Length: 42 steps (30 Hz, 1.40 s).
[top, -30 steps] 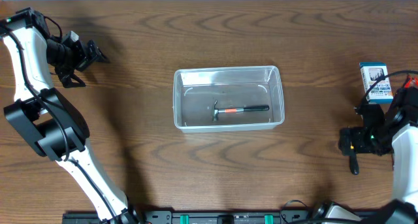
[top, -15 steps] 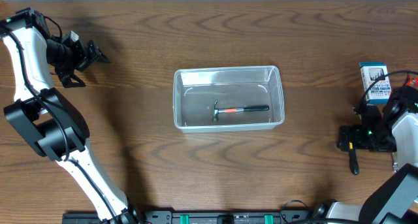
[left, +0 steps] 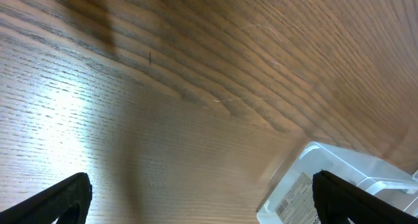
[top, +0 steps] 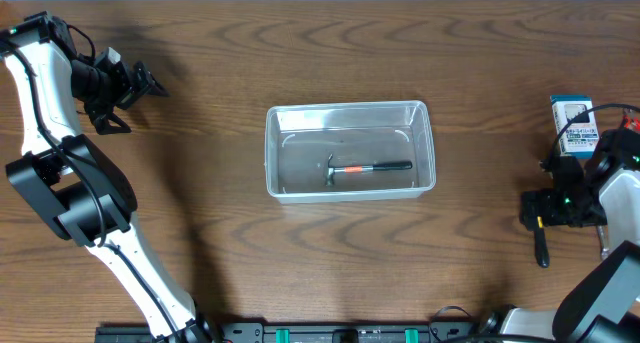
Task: Pack container
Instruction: 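Align the right gripper above the screwdriver handle and lower it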
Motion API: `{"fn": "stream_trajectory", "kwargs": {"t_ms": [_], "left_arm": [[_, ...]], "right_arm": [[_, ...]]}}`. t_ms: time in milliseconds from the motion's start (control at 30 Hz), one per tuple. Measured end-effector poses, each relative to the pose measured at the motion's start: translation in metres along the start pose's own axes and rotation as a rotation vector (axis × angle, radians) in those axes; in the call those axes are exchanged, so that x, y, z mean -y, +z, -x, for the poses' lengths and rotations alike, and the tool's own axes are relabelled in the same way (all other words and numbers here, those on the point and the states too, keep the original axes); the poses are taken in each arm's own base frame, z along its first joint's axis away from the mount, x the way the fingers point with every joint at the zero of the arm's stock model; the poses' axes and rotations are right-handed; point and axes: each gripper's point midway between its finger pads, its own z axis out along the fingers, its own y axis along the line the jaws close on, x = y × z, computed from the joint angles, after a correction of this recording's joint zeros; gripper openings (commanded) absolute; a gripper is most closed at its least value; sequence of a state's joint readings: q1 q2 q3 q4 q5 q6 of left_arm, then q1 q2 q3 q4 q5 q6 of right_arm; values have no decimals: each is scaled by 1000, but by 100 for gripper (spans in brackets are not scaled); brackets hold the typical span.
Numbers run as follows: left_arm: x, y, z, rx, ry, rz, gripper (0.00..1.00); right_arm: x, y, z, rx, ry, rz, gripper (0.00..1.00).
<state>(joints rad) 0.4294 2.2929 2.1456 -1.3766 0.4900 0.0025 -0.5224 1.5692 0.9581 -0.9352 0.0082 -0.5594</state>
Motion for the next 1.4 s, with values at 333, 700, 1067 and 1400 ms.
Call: {"fn": "stream_trajectory", "kwargs": {"t_ms": [333, 700, 1067, 1400], "left_arm": [[0, 0, 0, 0, 0, 0, 98], [0, 0, 0, 0, 0, 0, 98], [0, 0, 0, 0, 0, 0, 98], [0, 0, 0, 0, 0, 0, 98]], "right_arm": [[-3, 19, -7, -74, -1, 37, 99], [-2, 31, -19, -150, 33, 34, 99], [-4, 33, -26, -165, 74, 23, 99], [-8, 29, -6, -31, 33, 45, 99]]}}
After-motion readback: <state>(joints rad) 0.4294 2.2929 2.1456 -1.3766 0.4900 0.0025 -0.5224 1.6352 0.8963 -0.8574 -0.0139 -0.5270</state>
